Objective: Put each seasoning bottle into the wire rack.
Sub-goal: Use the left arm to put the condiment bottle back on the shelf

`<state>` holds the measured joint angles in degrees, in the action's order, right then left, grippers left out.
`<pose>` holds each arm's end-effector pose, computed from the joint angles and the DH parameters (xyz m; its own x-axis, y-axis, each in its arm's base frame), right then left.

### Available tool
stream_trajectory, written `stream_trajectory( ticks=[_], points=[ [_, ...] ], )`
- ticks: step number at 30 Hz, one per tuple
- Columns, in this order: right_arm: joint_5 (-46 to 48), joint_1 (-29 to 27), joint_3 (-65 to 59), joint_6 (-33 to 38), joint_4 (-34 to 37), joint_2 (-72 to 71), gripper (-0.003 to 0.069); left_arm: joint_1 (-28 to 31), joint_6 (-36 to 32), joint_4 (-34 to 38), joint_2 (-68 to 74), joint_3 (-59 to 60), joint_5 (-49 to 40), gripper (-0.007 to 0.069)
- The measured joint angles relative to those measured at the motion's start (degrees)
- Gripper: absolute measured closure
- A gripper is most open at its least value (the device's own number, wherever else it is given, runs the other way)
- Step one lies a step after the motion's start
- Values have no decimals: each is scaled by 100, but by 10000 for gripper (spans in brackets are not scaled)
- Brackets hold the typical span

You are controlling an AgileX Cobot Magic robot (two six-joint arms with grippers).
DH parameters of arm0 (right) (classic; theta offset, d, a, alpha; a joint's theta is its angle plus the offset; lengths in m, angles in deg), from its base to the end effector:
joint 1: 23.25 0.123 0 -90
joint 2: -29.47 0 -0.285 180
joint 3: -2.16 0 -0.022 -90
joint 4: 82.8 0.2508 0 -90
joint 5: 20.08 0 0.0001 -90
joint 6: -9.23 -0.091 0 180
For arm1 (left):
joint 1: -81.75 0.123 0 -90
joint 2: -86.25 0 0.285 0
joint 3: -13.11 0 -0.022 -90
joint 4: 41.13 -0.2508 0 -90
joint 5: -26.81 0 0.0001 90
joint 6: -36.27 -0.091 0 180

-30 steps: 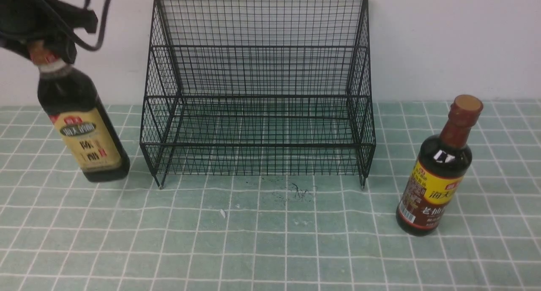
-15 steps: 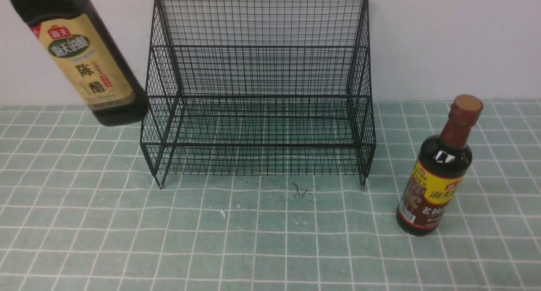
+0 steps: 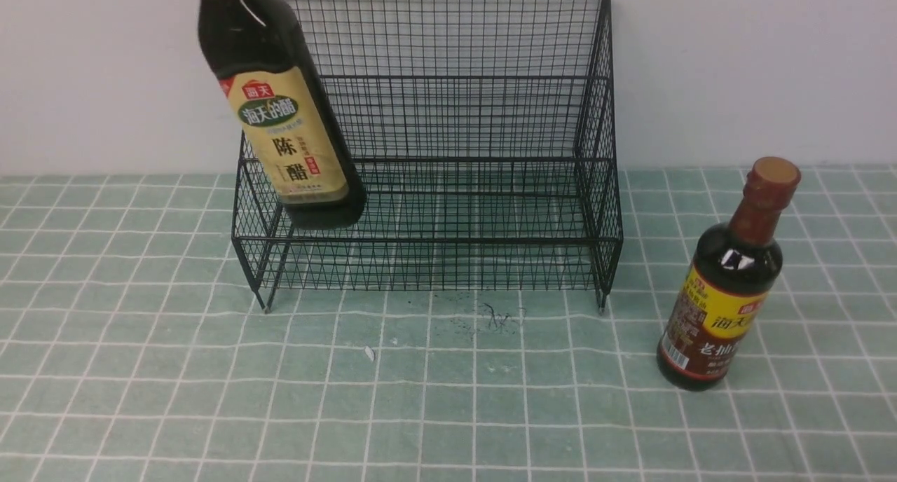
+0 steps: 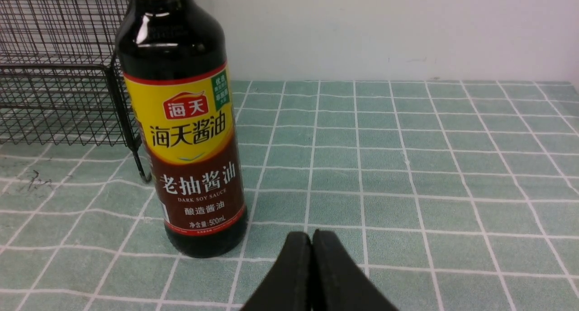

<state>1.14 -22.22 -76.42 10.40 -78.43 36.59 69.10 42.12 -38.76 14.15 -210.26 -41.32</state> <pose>0.0526 0.0035 0.1726 -0.2919 0.0454 -0.9554 -0.0296 0.9980 0.0565 0.3616 -0.0847 0.4602 -0.6853 0.0337 -0.7275 0.1672 0.9795 -0.1121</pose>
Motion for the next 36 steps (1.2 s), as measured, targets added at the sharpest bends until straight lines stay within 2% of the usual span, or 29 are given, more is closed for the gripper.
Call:
stream_trajectory(
  ticks=[12,25,36],
  points=[
    [0,0,0,0,0,0,676,-56,35,-438,659,0,-60,307],
    [0,0,0,0,0,0,676,-73,35,-428,935,0,-427,307],
    [0,0,0,0,0,0,676,-73,-142,-370,923,-30,-454,260]
  ],
)
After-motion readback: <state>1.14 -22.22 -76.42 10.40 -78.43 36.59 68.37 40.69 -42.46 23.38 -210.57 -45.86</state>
